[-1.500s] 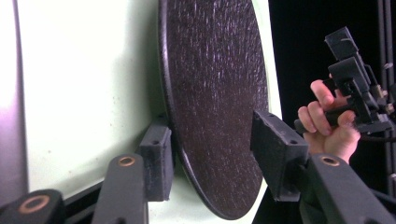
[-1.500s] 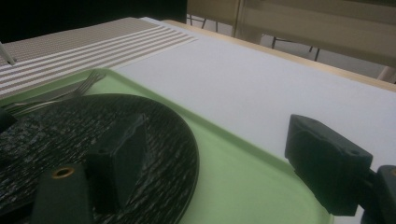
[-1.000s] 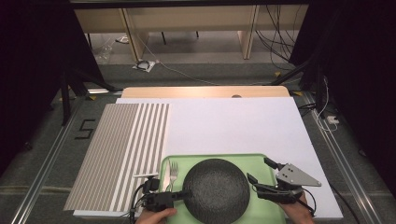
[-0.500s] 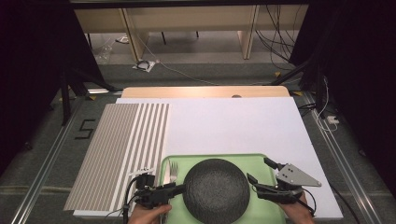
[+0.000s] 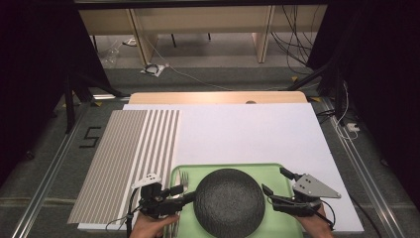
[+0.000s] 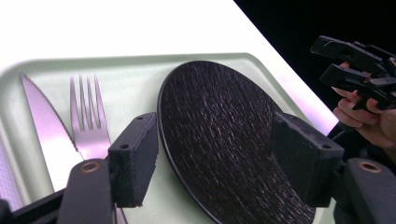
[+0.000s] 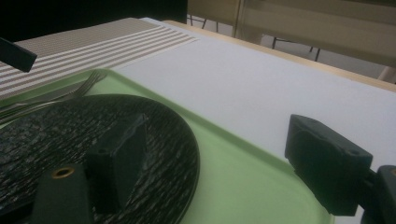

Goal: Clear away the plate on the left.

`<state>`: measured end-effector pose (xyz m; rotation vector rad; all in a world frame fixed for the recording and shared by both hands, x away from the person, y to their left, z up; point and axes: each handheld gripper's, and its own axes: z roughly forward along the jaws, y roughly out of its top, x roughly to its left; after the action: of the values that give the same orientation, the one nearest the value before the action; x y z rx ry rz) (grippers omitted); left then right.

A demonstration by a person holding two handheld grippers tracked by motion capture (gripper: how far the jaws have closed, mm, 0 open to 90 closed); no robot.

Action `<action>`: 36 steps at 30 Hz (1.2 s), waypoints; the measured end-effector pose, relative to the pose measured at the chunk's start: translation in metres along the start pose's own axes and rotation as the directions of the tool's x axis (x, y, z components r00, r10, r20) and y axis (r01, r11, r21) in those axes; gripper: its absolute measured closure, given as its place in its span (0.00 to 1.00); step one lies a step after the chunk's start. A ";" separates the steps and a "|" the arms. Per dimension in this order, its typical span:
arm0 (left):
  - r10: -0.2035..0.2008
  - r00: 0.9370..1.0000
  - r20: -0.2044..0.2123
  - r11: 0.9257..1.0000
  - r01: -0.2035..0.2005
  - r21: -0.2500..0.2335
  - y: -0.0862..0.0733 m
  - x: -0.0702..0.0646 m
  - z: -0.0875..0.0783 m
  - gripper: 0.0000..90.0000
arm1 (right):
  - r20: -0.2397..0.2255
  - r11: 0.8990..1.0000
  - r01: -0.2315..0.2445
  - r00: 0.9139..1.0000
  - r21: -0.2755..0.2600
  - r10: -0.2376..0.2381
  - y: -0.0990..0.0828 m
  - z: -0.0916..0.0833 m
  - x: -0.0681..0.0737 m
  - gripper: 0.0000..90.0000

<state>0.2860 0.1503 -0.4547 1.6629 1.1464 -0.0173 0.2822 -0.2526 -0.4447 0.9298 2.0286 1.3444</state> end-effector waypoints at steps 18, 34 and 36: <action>0.121 0.993 -0.007 0.991 -0.121 -0.051 0.007 0.000 -0.009 0.30 | -0.002 1.000 -0.003 1.000 -0.001 0.003 0.000 0.000 0.000 0.25; 0.222 0.974 -0.052 0.967 -0.227 -0.117 0.013 0.002 -0.022 0.27 | -0.003 1.000 -0.005 1.000 0.000 0.005 -0.001 0.000 -0.001 0.25; 0.229 0.972 -0.060 0.964 -0.235 -0.125 0.014 0.003 -0.024 0.27 | -0.003 1.000 -0.005 1.000 0.000 0.005 0.000 0.000 -0.001 0.25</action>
<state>0.2849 0.1704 -0.4355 1.6761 0.9583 0.2407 0.2825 -0.2535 -0.4450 0.9343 2.0296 1.3496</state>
